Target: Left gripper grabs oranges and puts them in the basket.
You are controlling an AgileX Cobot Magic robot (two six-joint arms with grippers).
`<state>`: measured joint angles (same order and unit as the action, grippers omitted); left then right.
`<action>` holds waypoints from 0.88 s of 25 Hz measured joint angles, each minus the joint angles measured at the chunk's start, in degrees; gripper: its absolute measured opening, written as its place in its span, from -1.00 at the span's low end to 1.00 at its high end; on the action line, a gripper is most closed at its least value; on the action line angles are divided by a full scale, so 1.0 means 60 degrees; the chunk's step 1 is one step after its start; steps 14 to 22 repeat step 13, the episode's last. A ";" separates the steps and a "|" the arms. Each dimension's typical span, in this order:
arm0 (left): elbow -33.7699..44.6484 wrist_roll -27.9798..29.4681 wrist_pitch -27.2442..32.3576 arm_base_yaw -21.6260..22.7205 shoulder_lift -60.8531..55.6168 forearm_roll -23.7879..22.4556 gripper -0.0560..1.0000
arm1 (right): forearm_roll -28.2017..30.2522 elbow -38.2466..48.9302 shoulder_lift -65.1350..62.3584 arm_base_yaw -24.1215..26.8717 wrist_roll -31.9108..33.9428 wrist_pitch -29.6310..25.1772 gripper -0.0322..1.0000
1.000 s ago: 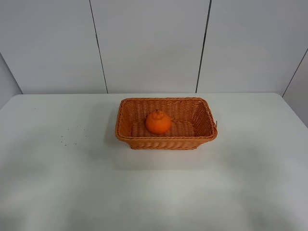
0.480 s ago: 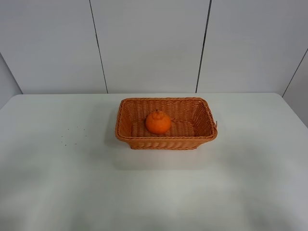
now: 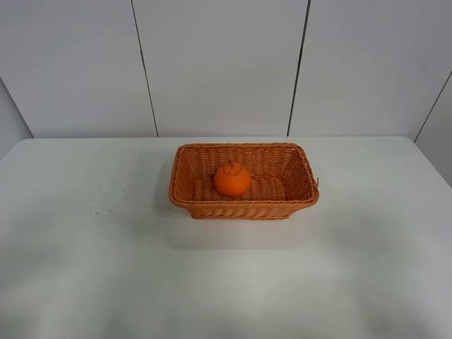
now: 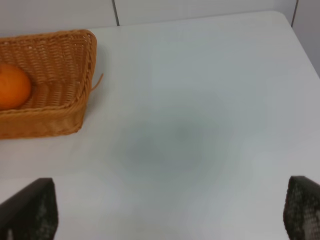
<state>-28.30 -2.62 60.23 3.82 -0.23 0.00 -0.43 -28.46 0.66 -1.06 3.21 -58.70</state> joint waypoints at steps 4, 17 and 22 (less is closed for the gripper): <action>0.0000 0.0008 0.0000 0.0000 0.0000 0.0000 0.77 | 0.0000 0.0000 0.0000 0.0000 0.0000 0.0000 0.41; 0.0000 0.0039 0.0000 0.0000 0.0000 0.0000 0.77 | 0.0000 0.0000 0.0000 0.0000 0.0000 0.0000 0.41; 0.0000 0.0039 0.0000 0.0000 0.0000 0.0000 0.77 | 0.0000 0.0000 0.0000 0.0000 0.0000 0.0000 0.41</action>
